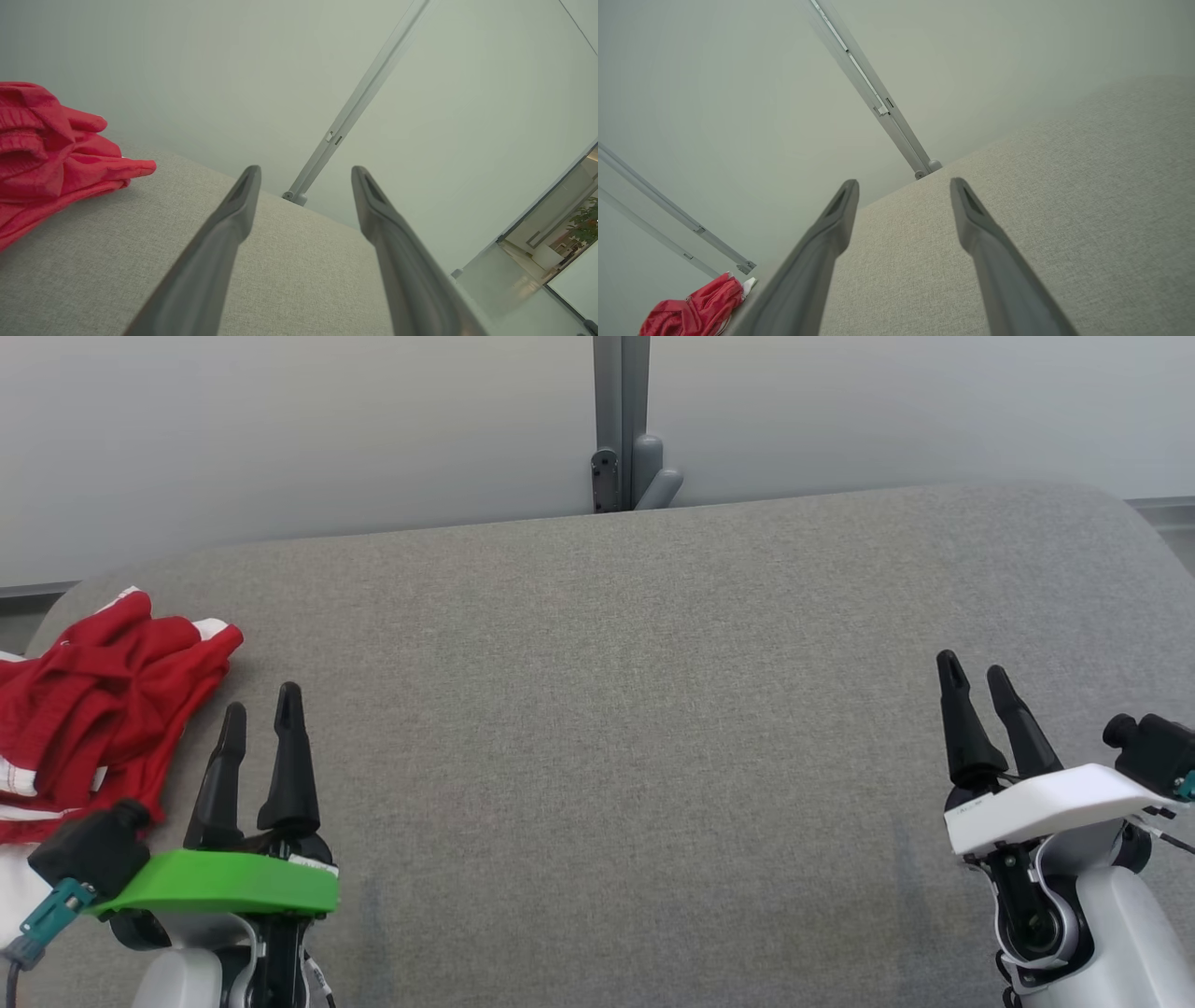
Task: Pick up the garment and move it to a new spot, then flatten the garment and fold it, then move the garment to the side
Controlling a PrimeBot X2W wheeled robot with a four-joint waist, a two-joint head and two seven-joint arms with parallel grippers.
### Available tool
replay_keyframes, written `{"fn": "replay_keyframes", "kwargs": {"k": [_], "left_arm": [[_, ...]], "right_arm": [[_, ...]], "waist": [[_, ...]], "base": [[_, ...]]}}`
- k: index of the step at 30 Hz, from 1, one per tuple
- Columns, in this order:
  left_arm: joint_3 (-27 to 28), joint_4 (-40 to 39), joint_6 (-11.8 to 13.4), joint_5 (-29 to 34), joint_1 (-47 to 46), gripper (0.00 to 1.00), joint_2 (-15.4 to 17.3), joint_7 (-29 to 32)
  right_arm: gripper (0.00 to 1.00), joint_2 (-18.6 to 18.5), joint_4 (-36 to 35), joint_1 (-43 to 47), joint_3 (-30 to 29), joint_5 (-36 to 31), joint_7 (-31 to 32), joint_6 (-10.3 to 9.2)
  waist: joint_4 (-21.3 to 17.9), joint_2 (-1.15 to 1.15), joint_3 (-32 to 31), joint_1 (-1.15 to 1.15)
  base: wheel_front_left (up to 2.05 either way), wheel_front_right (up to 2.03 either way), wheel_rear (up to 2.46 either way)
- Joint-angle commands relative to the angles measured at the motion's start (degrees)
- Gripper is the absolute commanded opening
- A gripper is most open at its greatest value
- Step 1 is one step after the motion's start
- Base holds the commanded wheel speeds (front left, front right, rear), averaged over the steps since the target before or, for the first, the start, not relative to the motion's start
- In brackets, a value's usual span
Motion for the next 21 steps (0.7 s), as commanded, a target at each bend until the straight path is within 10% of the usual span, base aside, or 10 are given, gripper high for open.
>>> {"fn": "replay_keyframes", "kwargs": {"k": [1,21], "left_arm": [[-0.32,-0.53,0.19,1.62,-1.63,1.0,0.76,-0.58],[-2.98,1.46,1.54,13.97,-0.98,1.0,2.26,-2.37]], "right_arm": [[1.0,-0.48,-0.97,-1.49,0.21,-1.84,-0.66,0.02],[1.0,-0.88,2.56,-1.59,1.71,-16.11,-4.38,0.03]], "waist": [[-0.02,0.0,0.01,0.0],[0.13,0.0,0.33,0.0]], "base": [[0.0,0.0,0.0],[0.0,0.0,0.0]]}}
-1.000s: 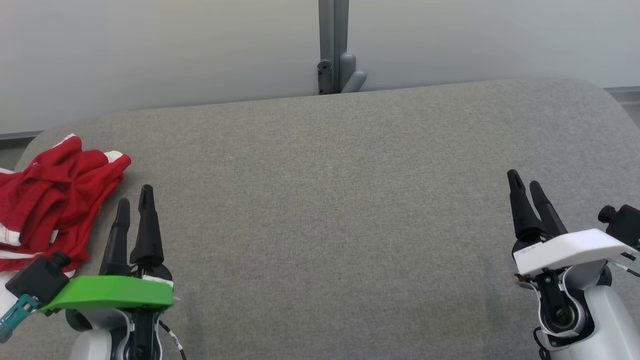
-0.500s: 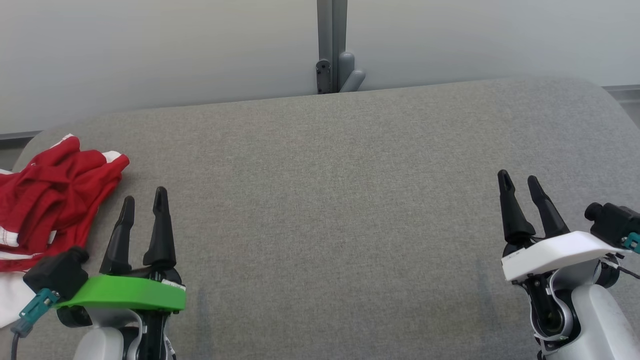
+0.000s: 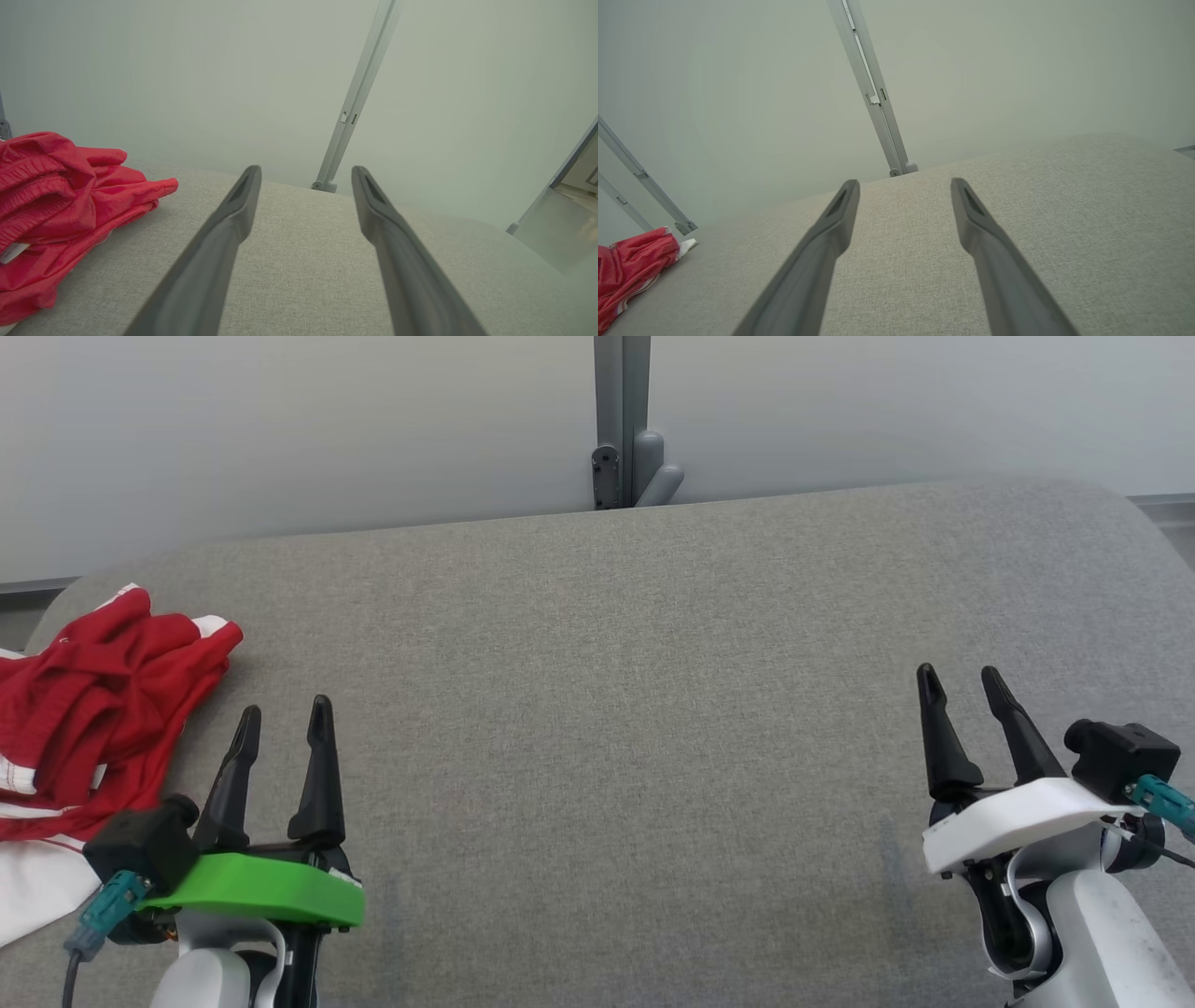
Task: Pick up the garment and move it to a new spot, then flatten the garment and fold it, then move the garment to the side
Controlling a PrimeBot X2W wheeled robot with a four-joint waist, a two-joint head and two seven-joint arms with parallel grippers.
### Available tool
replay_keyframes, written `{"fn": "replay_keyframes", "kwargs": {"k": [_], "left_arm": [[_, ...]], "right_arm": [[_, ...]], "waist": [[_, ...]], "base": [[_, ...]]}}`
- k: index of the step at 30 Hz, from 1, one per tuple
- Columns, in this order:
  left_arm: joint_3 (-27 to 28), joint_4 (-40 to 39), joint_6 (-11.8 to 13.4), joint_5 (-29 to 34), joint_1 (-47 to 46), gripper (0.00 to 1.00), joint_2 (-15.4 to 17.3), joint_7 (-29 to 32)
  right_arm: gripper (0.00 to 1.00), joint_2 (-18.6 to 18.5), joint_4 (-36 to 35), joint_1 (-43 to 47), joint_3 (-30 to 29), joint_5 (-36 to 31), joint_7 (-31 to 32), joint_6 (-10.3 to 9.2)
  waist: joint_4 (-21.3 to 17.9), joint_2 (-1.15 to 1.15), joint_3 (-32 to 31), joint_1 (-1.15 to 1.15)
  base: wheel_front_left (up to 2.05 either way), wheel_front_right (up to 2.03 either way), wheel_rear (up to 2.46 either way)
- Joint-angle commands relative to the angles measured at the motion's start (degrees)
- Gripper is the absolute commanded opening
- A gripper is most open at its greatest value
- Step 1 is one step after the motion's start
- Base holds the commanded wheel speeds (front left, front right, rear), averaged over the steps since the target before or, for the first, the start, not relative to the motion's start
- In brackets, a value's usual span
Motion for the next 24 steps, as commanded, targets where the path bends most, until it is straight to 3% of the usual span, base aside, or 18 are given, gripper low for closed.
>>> {"fn": "replay_keyframes", "kwargs": {"k": [1,24], "left_arm": [[-0.19,-0.17,0.13,1.36,-0.66,1.0,0.61,-0.22],[-1.85,2.1,1.77,9.7,0.22,1.0,1.27,0.57]], "right_arm": [[1.0,-0.38,-0.03,-1.05,0.07,-1.55,-0.62,0.03],[1.0,0.49,3.41,-0.52,-0.11,-12.65,-4.07,0.03]], "waist": [[0.04,0.0,-0.03,0.0],[0.06,0.0,-0.34,0.0]], "base": [[0.0,0.0,0.0],[0.0,0.0,0.0]]}}
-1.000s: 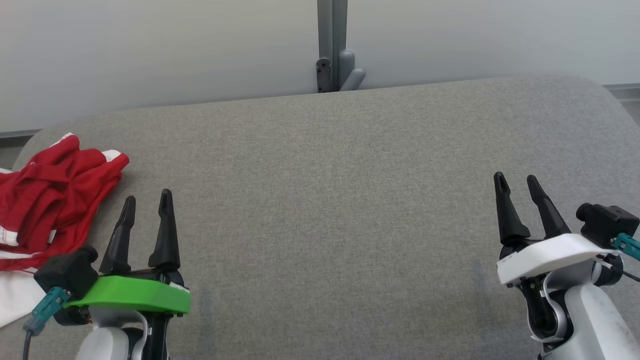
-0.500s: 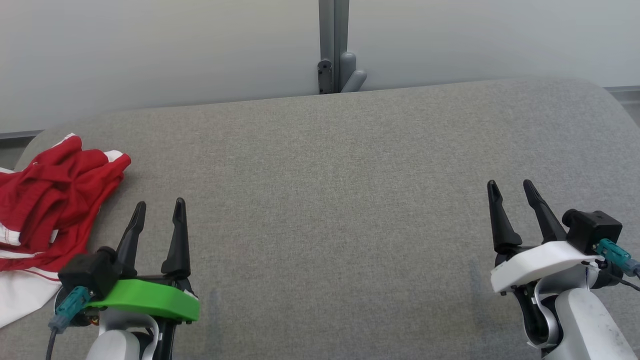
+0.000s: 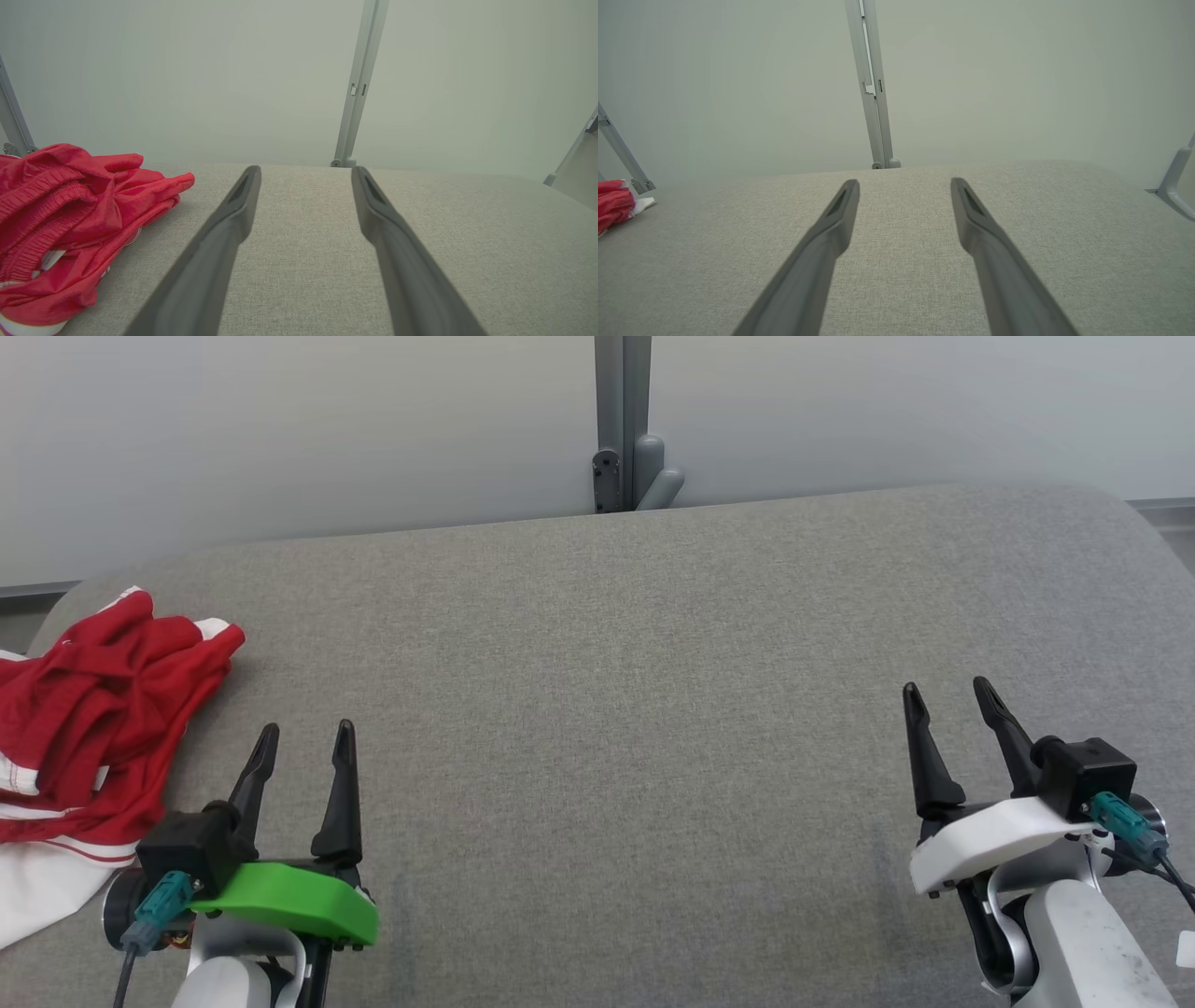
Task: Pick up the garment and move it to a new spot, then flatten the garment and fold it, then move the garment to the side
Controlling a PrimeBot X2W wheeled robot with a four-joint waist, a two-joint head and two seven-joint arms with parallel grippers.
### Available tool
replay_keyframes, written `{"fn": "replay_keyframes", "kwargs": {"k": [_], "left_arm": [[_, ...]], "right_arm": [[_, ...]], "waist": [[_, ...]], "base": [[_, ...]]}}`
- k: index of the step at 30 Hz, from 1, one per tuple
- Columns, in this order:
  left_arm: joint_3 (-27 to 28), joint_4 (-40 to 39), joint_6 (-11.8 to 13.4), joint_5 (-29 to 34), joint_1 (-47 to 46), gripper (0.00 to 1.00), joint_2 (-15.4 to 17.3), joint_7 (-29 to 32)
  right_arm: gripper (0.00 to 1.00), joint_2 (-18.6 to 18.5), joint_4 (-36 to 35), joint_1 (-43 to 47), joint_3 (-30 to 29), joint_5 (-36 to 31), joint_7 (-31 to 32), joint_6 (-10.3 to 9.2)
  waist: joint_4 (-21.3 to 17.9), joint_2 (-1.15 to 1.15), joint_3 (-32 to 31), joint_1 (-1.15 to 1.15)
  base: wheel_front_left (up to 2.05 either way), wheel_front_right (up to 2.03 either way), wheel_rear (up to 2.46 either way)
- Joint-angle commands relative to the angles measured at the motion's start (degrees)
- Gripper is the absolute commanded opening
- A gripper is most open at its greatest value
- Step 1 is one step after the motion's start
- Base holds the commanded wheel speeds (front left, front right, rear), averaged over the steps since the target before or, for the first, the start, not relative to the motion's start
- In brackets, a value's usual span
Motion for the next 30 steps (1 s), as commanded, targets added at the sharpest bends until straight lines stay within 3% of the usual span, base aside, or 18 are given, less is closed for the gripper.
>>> {"fn": "replay_keyframes", "kwargs": {"k": [1,19,30], "left_arm": [[-0.09,0.06,0.48,1.41,-0.04,1.0,0.53,-0.02],[-0.92,2.54,0.93,5.32,-0.63,1.0,0.53,-0.02],[-0.72,3.47,1.01,4.35,-1.07,1.0,0.24,-0.07]], "right_arm": [[1.0,-0.06,0.04,-0.45,-0.12,-1.53,-0.7,0.02],[1.0,0.67,2.22,-0.95,-0.67,-8.14,-3.2,0.02],[1.0,1.21,2.7,-0.86,-0.63,-4.94,-3.72,0.01]], "waist": [[0.01,0.0,-0.07,0.0],[-0.06,0.0,-0.41,0.0],[-0.02,0.0,-0.51,0.0]], "base": [[0.0,0.0,0.0],[0.0,0.0,0.0],[0.0,0.0,0.0]]}}
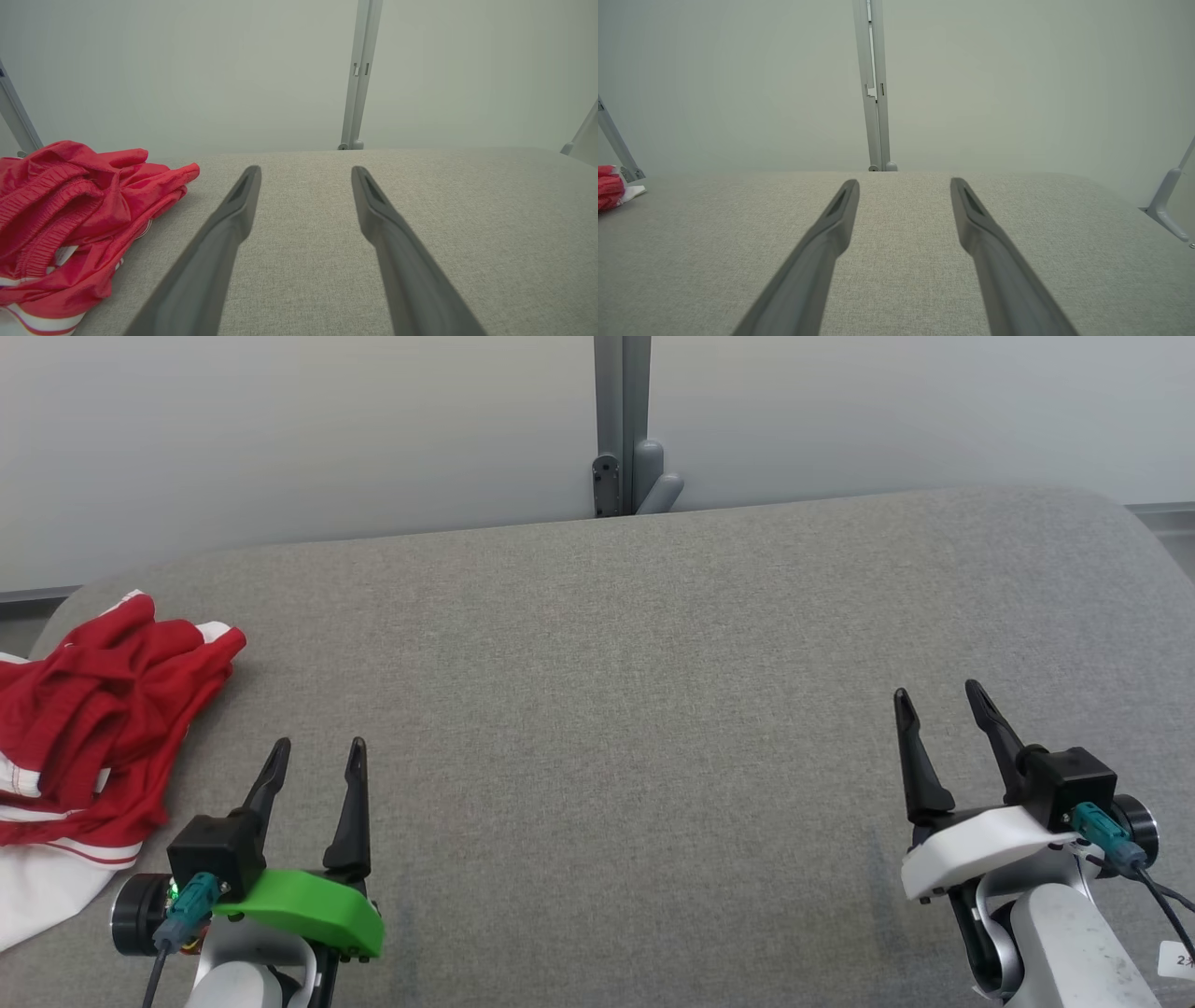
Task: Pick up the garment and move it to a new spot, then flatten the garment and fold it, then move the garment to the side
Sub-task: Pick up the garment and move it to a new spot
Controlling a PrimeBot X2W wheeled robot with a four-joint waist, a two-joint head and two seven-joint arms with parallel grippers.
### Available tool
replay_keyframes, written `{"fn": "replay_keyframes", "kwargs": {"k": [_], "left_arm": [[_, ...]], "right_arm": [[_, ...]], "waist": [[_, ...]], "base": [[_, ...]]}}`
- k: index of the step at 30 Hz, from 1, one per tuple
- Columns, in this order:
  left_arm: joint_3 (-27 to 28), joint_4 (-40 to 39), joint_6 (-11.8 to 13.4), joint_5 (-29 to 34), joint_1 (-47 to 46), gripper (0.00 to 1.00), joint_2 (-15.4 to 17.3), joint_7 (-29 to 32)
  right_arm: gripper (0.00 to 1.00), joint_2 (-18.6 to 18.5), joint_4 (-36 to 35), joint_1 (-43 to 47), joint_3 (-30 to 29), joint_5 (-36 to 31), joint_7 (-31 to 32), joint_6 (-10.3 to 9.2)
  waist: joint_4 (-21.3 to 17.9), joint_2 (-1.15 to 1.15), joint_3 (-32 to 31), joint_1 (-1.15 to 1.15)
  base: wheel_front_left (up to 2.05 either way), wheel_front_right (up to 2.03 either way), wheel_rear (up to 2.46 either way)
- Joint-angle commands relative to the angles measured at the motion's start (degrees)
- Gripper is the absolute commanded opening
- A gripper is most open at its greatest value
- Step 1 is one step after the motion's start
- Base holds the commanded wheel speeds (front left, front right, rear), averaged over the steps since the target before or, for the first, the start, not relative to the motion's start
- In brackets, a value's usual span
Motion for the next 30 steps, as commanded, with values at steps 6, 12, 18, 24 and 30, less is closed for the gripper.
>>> {"fn": "replay_keyframes", "kwargs": {"k": [6,12,18,24,30], "left_arm": [[0.14,0.54,0.54,-0.78,-0.95,1.0,0.14,-0.15],[0.0,0.88,0.6,-1.37,-1.07,1.0,0.13,0.02],[-0.18,0.7,1.15,-1.64,-0.93,1.0,0.17,0.2],[0.17,0.32,1.73,-2.09,-1.06,1.0,0.36,0.1],[0.98,-0.26,2.59,-2.61,-1.01,1.0,0.81,-0.17]], "right_arm": [[1.0,-0.19,0.0,-0.19,0.04,1.81,-0.22,0.0],[1.0,-0.26,0.45,-0.14,0.03,2.21,-0.22,0.0],[1.0,-0.03,0.6,0.25,-0.36,1.93,-0.22,0.0],[1.0,-0.18,-0.05,0.36,-0.46,1.63,-0.21,0.0],[1.0,-0.21,-0.72,0.09,0.29,1.79,-0.21,0.0]], "waist": [[0.05,0.0,-0.14,0.0],[0.13,0.0,-0.21,0.0],[0.69,0.0,-0.39,0.0],[3.16,0.0,-0.43,0.0],[7.54,0.0,-0.3,0.0]], "base": [[0.0,0.0,0.0],[0.0,0.0,0.0],[0.0,0.0,0.0],[0.0,0.0,0.0],[0.0,0.0,0.0]]}}
